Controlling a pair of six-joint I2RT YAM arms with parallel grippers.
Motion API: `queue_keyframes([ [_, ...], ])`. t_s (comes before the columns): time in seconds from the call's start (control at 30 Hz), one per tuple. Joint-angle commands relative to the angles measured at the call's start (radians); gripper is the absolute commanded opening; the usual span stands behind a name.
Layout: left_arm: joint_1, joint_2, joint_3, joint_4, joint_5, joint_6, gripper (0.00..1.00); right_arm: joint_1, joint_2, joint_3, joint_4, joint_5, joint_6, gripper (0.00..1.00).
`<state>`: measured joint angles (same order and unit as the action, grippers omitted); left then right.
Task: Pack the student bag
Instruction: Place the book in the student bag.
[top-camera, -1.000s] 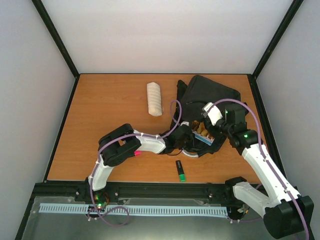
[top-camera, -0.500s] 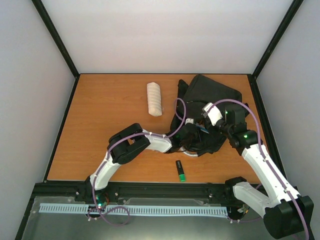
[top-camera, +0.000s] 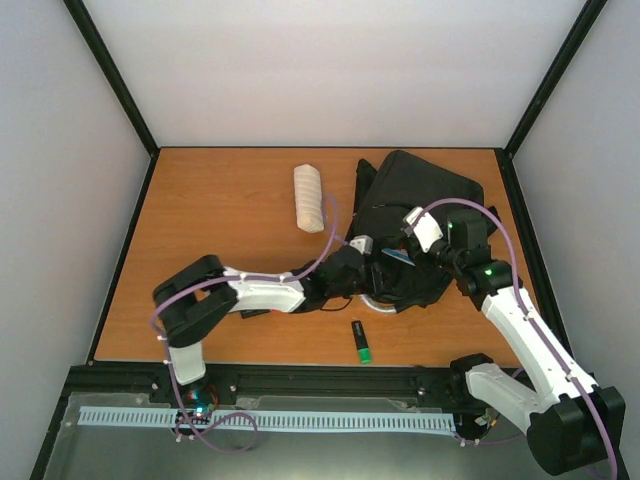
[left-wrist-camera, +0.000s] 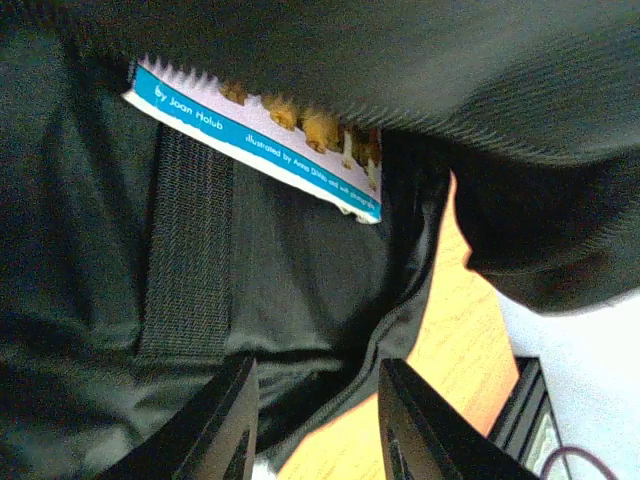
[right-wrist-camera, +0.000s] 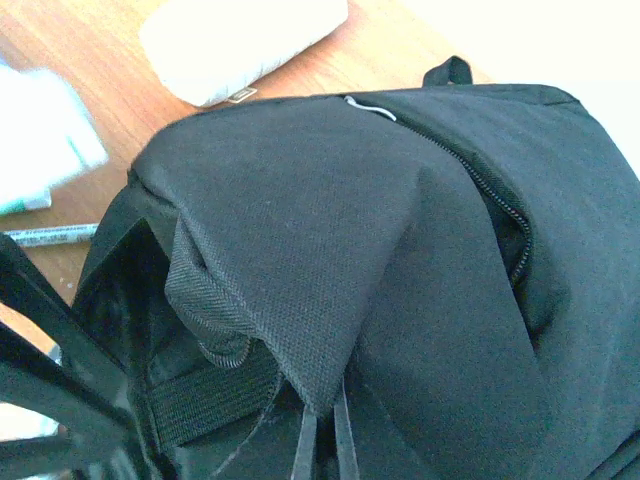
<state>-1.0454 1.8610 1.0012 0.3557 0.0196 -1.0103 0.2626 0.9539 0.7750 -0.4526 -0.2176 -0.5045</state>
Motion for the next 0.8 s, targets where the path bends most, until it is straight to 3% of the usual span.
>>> queue_keyframes([
  [0.0,-0.002,-0.149,-0.066,-0.193,-0.018,0.046,0.43,-0.003,0.012,-0.014,0.037,0.010,-0.009,0.04],
  [0.23,0.055,-0.363,-0.102,-0.494,-0.172,0.098,0.75,-0.003,0.029,-0.016,0.029,0.004,-0.013,0.06],
  [0.37,0.157,-0.423,-0.050,-0.640,-0.223,0.136,0.79,-0.003,0.036,-0.014,0.030,0.006,-0.011,0.06],
  [0.5,0.283,-0.389,0.031,-0.765,-0.244,0.157,0.81,-0.003,0.036,-0.013,0.029,0.004,-0.009,0.06],
  [0.77,0.480,-0.213,0.206,-0.781,-0.121,0.269,0.83,-0.003,0.035,-0.016,0.028,0.004,-0.010,0.07],
])
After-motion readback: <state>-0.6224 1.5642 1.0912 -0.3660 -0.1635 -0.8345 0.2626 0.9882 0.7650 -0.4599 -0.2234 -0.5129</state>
